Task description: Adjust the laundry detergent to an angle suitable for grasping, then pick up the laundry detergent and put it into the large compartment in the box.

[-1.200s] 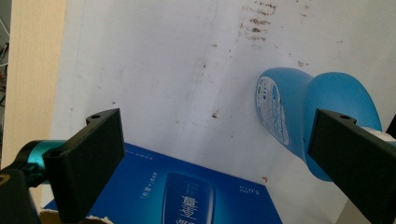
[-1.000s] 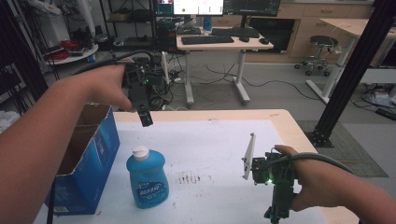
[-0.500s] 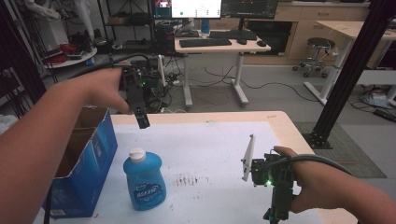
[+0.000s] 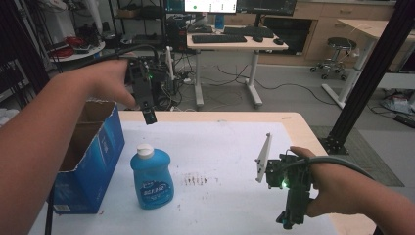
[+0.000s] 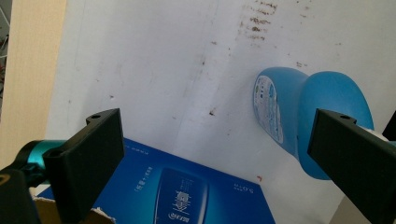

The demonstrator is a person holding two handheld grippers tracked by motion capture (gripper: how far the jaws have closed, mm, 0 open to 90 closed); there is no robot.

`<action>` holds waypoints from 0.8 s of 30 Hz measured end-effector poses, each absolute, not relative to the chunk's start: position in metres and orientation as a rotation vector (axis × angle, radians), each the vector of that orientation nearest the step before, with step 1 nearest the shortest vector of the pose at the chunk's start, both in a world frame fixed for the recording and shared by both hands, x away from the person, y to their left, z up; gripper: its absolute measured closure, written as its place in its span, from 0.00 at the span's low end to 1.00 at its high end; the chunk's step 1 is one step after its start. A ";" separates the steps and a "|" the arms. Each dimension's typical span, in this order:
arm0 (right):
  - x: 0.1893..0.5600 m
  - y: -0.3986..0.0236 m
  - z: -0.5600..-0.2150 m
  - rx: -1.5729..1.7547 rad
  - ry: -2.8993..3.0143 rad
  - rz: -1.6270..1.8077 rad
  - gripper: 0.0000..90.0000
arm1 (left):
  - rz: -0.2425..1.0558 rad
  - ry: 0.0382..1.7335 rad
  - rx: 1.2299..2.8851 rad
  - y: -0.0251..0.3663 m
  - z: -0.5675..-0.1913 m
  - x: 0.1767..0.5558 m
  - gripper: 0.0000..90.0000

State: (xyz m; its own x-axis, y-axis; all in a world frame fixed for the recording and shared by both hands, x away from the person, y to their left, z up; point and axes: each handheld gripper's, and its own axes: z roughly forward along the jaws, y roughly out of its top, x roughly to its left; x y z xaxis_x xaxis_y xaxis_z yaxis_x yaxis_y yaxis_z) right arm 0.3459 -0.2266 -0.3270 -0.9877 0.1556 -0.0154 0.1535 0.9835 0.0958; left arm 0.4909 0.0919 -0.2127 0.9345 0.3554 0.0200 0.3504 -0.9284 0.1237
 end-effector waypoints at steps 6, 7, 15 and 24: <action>0.344 -0.229 -0.322 0.241 3.094 0.141 0.01 | 0.072 0.540 2.964 0.092 -0.211 0.489 0.04; 0.344 -0.230 -0.321 0.239 3.094 0.144 0.01 | 0.066 0.536 2.965 0.092 -0.212 0.489 0.05; 0.346 -0.226 -0.322 0.250 3.097 0.128 0.01 | 0.068 0.533 2.967 0.096 -0.212 0.490 0.04; 0.351 -0.226 -0.324 0.257 3.108 0.112 0.01 | 0.065 0.521 2.928 0.098 -0.202 0.487 0.04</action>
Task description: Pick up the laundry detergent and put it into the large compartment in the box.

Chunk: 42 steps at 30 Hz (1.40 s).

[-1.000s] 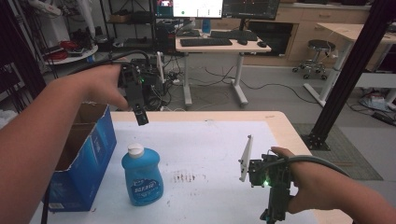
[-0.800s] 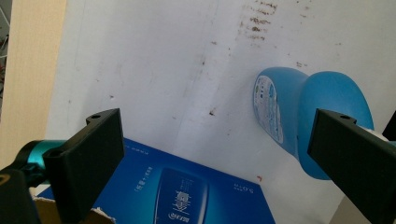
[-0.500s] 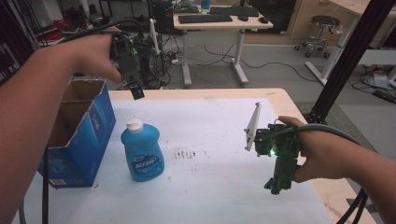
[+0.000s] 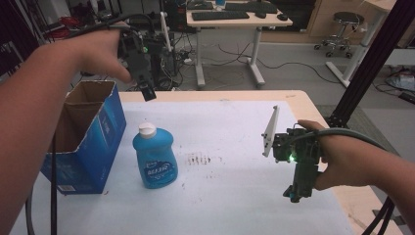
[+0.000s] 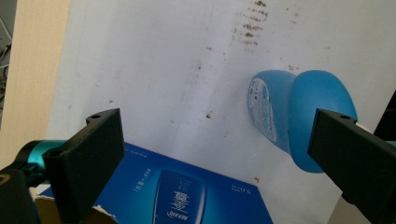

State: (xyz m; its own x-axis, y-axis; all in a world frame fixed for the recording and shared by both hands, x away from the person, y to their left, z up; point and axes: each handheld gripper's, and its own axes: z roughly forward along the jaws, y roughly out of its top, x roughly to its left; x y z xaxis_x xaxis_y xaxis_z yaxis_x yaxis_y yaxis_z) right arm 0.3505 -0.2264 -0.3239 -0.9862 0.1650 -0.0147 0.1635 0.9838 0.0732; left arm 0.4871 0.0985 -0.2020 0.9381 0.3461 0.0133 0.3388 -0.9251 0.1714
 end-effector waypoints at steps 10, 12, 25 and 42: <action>0.349 -0.226 -0.323 0.241 3.096 0.115 0.01 | 0.034 0.449 2.927 0.099 -0.189 0.459 0.05; 0.349 -0.227 -0.324 0.232 3.091 0.125 0.01 | 0.023 0.429 2.918 0.099 -0.186 0.453 0.04; 0.346 -0.223 -0.320 0.223 3.091 0.127 0.01 | -0.056 0.406 2.927 0.102 -0.194 0.425 0.04; 0.341 -0.221 -0.316 0.201 3.086 0.137 0.01 | -0.090 0.451 2.957 0.085 -0.236 0.410 0.04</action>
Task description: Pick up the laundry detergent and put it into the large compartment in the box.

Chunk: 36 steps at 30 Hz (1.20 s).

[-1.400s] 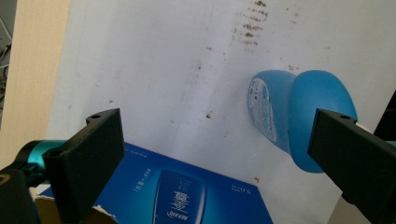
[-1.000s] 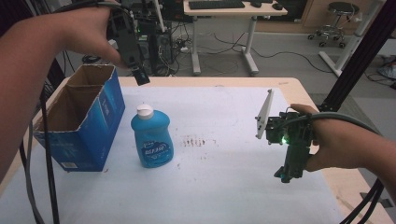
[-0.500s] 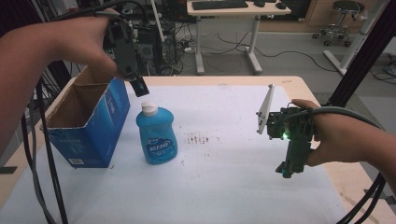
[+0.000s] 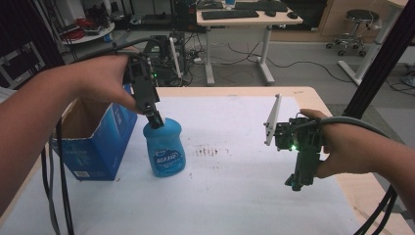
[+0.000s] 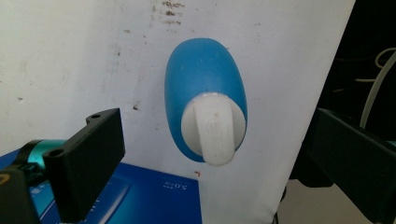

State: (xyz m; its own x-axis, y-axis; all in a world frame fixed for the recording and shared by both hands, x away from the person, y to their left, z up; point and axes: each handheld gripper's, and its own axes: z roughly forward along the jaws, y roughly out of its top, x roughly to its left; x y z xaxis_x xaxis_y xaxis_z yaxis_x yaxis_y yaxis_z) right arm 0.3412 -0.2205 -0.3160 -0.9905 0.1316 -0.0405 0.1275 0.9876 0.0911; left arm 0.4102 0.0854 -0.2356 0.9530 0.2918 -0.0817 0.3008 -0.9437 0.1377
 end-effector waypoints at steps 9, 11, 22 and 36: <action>0.342 -0.221 -0.317 0.204 3.086 0.143 0.01 | -0.099 0.478 2.988 0.081 -0.256 0.412 0.04; 0.341 -0.221 -0.317 0.207 3.088 0.143 0.01 | -0.097 0.479 2.990 0.080 -0.258 0.412 0.04; 0.342 -0.220 -0.321 0.206 3.093 0.137 0.01 | -0.115 0.485 2.990 0.076 -0.288 0.416 0.04; 0.343 -0.220 -0.322 0.216 3.093 0.136 0.01 | -0.090 0.473 2.987 0.073 -0.300 0.416 0.05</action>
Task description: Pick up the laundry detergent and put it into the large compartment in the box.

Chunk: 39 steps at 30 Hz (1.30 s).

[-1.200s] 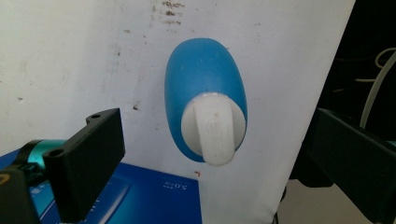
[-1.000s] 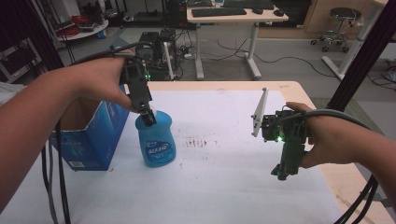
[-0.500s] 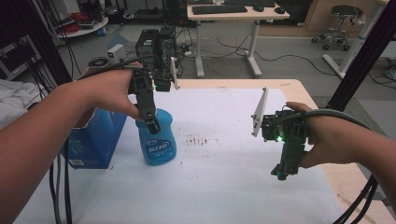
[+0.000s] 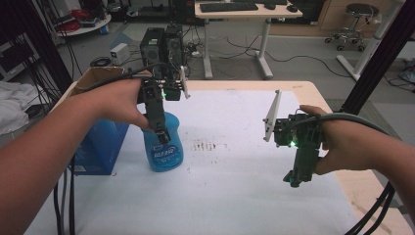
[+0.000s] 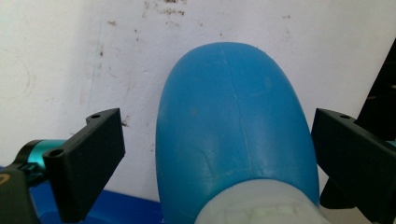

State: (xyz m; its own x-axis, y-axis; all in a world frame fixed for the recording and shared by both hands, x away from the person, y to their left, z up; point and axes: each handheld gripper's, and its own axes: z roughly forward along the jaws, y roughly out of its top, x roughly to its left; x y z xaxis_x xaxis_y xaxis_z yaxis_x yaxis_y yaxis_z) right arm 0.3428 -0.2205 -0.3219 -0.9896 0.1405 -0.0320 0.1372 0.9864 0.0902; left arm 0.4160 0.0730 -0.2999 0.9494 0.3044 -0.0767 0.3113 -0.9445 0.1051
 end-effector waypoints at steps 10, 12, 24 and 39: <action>0.344 -0.219 -0.322 0.201 3.093 0.145 0.01 | -0.112 0.465 3.033 0.073 -0.300 0.413 0.11; 0.343 -0.219 -0.321 0.205 3.091 0.136 0.01 | -0.121 0.475 3.032 0.073 -0.300 0.412 0.12; 0.342 -0.220 -0.322 0.214 3.086 0.134 0.01 | -0.108 0.475 3.041 0.071 -0.299 0.411 0.21; 0.343 -0.219 -0.325 0.204 3.088 0.136 0.01 | -0.100 0.445 3.054 0.070 -0.298 0.410 0.33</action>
State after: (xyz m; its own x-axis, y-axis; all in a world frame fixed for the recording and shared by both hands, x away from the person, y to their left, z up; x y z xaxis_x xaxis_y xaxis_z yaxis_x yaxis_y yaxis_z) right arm 0.3430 -0.2186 -0.3248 -0.9903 0.1334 -0.0379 0.1296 0.9874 0.0904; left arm 0.4098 0.0698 -0.2981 0.9564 0.2832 -0.0715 0.2867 -0.9570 0.0436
